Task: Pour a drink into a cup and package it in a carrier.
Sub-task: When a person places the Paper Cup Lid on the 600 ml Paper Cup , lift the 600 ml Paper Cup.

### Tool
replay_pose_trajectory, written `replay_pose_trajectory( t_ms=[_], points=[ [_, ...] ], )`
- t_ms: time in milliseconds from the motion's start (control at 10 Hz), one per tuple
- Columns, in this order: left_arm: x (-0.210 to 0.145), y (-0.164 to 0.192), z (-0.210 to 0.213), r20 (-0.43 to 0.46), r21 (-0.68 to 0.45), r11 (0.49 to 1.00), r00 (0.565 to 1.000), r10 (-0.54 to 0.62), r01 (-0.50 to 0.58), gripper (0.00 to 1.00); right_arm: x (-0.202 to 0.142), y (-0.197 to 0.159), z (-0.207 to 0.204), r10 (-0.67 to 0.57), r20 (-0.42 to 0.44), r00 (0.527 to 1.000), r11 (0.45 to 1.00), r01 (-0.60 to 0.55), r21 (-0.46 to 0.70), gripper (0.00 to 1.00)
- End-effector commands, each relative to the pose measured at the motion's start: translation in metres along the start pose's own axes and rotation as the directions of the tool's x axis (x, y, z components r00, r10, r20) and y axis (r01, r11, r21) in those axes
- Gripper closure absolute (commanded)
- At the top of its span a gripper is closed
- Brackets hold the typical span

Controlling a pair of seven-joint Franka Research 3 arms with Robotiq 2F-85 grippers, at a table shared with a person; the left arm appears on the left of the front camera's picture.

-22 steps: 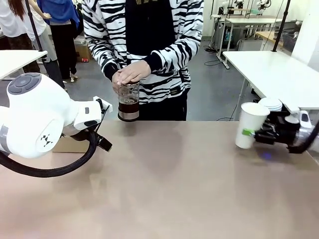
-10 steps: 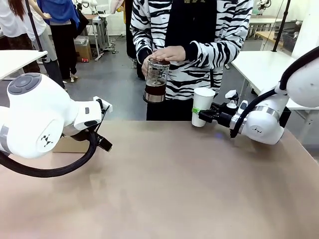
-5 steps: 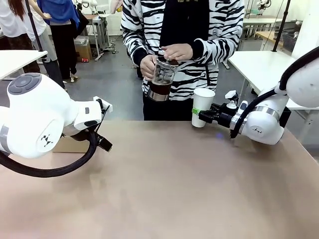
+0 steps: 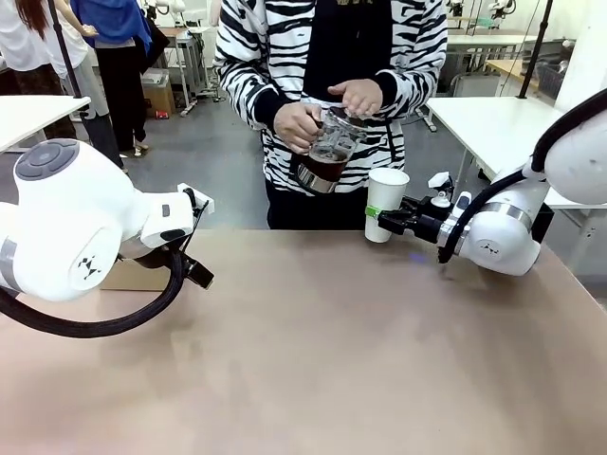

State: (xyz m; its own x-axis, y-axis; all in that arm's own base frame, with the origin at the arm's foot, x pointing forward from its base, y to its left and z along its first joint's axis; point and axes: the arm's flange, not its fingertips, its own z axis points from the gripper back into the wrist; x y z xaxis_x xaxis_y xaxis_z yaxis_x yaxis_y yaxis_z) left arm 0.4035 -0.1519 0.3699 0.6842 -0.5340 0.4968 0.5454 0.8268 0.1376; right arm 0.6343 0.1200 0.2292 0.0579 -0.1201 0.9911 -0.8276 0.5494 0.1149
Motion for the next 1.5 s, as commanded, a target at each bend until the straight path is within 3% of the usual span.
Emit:
replay_pose_trajectory(
  t_ms=[0, 1400],
  points=[
    [0.0000, -0.0001, 0.0005, 0.001, -0.002, 1.000, 1.000, 0.000, 0.000, 0.00, 0.0025, 0.0000, -0.0005, 0.000, 0.006, 1.000, 1.000, 0.000, -0.005, 0.20],
    [0.0000, -0.0001, 0.0005, 0.001, -0.002, 1.000, 1.000, 0.000, 0.000, 0.00, 0.0025, 0.0000, -0.0005, 0.000, 0.006, 1.000, 1.000, 0.000, -0.005, 0.20]
  ],
)
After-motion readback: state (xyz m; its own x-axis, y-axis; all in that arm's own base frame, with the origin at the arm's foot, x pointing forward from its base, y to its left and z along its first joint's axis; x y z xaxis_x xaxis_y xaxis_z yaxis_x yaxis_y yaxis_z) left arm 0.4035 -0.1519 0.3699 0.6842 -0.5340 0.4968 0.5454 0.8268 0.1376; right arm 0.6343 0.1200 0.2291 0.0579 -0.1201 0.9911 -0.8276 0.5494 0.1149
